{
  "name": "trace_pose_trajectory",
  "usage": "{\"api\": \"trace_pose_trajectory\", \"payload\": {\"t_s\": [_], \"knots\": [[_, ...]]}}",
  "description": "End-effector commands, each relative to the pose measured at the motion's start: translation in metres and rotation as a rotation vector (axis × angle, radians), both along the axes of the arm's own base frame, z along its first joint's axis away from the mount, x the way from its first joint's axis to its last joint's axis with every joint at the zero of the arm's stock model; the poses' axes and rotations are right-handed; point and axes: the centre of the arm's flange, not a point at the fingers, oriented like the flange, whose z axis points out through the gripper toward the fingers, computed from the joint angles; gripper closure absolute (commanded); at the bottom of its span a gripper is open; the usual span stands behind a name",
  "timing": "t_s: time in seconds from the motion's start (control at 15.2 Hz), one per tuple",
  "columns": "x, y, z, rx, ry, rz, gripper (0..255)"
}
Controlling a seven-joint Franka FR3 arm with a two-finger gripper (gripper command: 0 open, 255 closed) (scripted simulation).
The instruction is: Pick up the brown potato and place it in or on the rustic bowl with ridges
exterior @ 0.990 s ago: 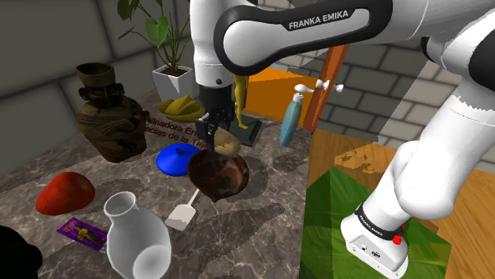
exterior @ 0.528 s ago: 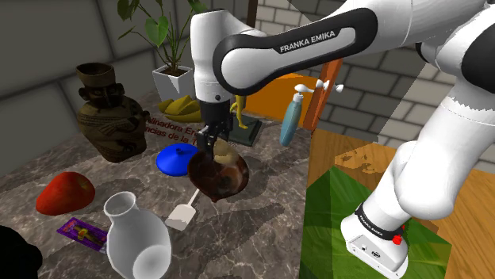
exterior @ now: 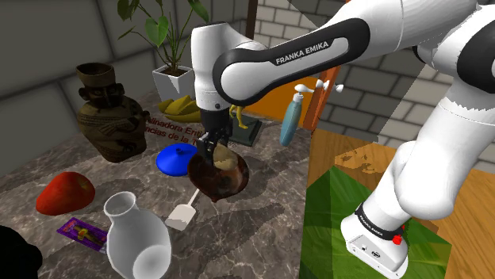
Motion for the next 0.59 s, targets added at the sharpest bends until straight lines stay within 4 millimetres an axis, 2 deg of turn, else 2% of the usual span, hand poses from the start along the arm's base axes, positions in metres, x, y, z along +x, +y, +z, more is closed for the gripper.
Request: {"api": "trace_pose_trajectory", "payload": {"t_s": [0.0,0.13,0.2,0.53], "knots": [[0.0000,0.0000,-0.0001,0.000,0.000,0.000,255],[0.0000,0.0000,-0.0001,0.000,0.000,0.000,255],[0.0000,0.0000,-0.0001,0.000,0.000,0.000,0],[0.0000,0.0000,-0.0001,0.000,0.000,0.000,0]]}}
